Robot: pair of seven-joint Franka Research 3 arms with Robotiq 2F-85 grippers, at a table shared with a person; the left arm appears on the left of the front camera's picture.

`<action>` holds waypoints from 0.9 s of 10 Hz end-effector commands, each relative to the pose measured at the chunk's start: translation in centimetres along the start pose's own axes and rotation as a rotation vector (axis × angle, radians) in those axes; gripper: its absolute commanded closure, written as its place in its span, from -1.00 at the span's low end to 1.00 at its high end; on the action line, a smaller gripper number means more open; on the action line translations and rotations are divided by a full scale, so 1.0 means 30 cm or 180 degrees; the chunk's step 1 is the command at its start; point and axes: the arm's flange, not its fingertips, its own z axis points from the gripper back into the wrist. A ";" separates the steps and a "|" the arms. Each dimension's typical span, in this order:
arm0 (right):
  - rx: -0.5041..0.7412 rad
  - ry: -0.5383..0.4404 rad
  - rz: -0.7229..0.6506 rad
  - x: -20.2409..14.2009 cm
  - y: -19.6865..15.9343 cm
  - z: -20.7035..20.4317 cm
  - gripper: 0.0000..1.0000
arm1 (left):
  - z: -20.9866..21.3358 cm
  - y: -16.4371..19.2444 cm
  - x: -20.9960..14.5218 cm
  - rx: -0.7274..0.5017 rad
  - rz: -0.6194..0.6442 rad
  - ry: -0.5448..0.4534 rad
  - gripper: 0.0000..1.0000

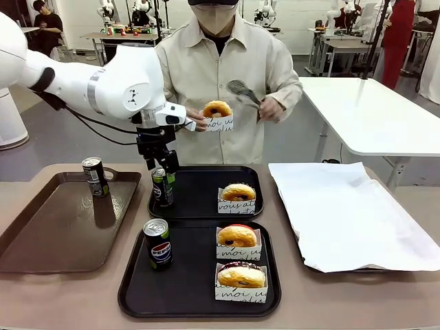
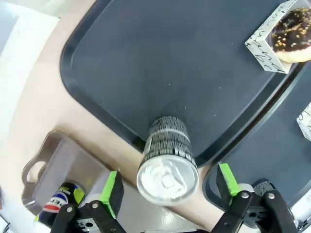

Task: Set up donuts and drinks on trays.
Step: Pick up one Pepsi coke from the Handle tray and place it on the Flat Tray without a Pepsi coke.

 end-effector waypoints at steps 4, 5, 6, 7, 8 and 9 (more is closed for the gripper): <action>-0.0004 0.0035 -0.0019 -0.006 0.001 0.004 -1.00 | 0.283 -0.066 -0.369 -0.0067 0.0624 -0.0184 -1.00; -0.0004 0.0035 -0.0019 -0.006 0.001 0.004 -1.00 | 0.310 -0.042 -0.473 -0.0220 0.0737 -0.0233 -1.00; -0.0004 0.0035 -0.0019 -0.006 0.001 0.004 -1.00 | 0.320 -0.026 -0.563 -0.0299 0.0828 -0.0276 -1.00; -0.0004 0.0035 -0.0019 -0.006 0.001 0.004 -1.00 | 0.329 -0.010 -0.635 -0.0547 0.0766 -0.0265 -1.00; -0.0004 0.0035 -0.0019 -0.006 0.001 0.004 -1.00 | 0.332 -0.006 -0.696 -0.0566 0.0772 -0.0332 -1.00; -0.0004 0.0035 -0.0019 -0.006 0.001 0.004 -1.00 | 0.332 -0.011 -0.746 -0.0542 0.0795 -0.0364 -1.00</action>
